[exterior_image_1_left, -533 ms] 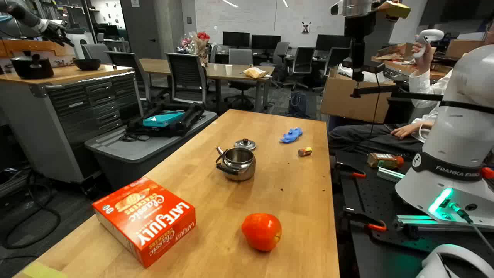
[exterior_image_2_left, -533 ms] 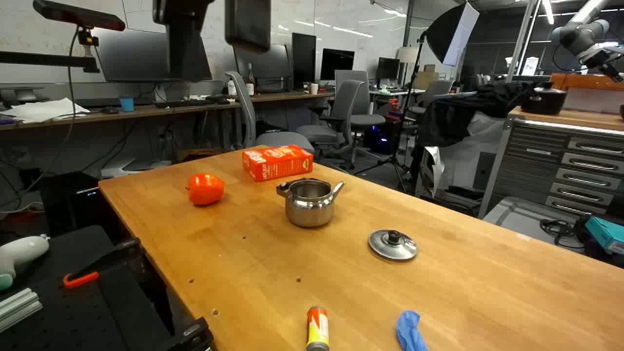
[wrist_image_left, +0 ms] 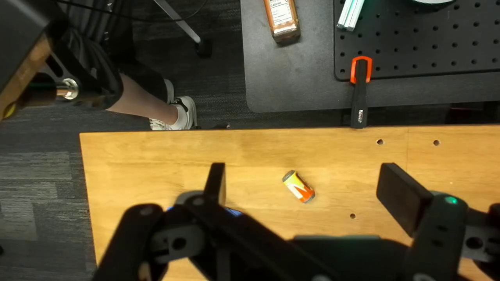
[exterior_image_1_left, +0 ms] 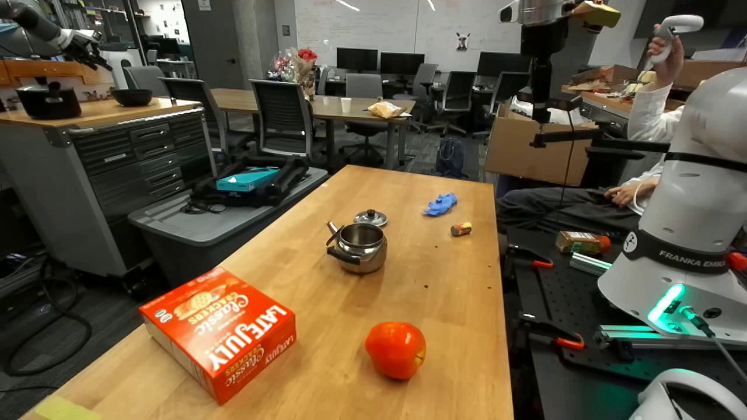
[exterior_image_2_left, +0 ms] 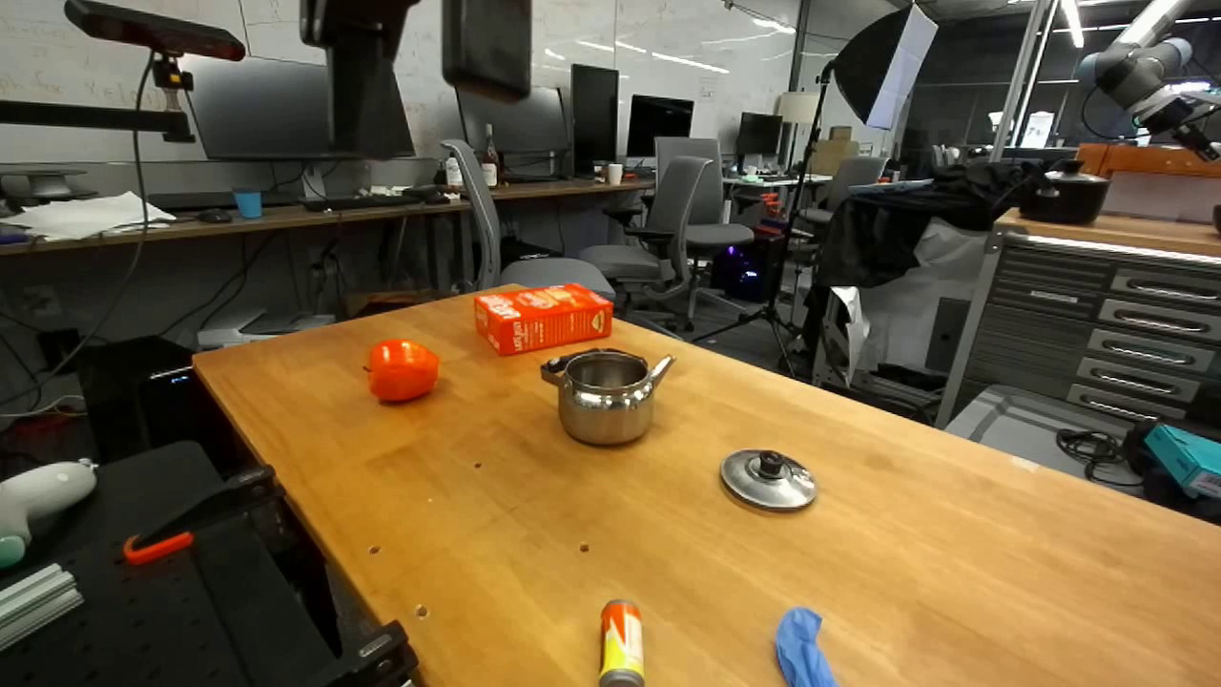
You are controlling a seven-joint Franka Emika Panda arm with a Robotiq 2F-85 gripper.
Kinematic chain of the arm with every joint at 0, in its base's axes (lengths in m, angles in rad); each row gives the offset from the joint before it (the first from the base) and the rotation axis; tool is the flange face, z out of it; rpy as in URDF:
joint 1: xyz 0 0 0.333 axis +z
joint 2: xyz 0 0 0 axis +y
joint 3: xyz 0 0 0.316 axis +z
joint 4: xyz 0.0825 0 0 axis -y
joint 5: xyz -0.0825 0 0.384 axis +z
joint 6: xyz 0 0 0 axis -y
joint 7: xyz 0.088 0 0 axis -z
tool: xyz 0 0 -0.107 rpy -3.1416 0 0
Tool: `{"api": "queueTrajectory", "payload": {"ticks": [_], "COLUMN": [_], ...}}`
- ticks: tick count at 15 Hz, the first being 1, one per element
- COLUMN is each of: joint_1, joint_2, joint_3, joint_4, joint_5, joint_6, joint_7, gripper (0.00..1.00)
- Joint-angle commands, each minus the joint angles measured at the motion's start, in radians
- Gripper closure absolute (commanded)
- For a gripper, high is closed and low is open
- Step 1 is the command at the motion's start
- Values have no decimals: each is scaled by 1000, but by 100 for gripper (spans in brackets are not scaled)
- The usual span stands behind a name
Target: Put the silver lid on the kettle
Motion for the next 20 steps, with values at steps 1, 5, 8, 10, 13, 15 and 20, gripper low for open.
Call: {"api": "queueTrajectory", "payload": {"ticks": [1, 5, 8, 10, 13, 15, 20], "joint_1": [22, 22, 22, 22, 22, 28, 71], "joint_2": [-2, -2, -2, -2, -2, -7, -2], "joint_3": [-18, -18, -18, -18, -18, -26, -24], "joint_4": [2, 2, 2, 2, 2, -5, -8], "joint_5": [-11, -11, -11, -11, -11, -8, 46], "joint_6": [-7, -7, -7, -7, -7, 19, 176], "joint_7": [12, 12, 12, 12, 12, 3, 24], "gripper": [0, 0, 0, 0, 0, 0, 0]}}
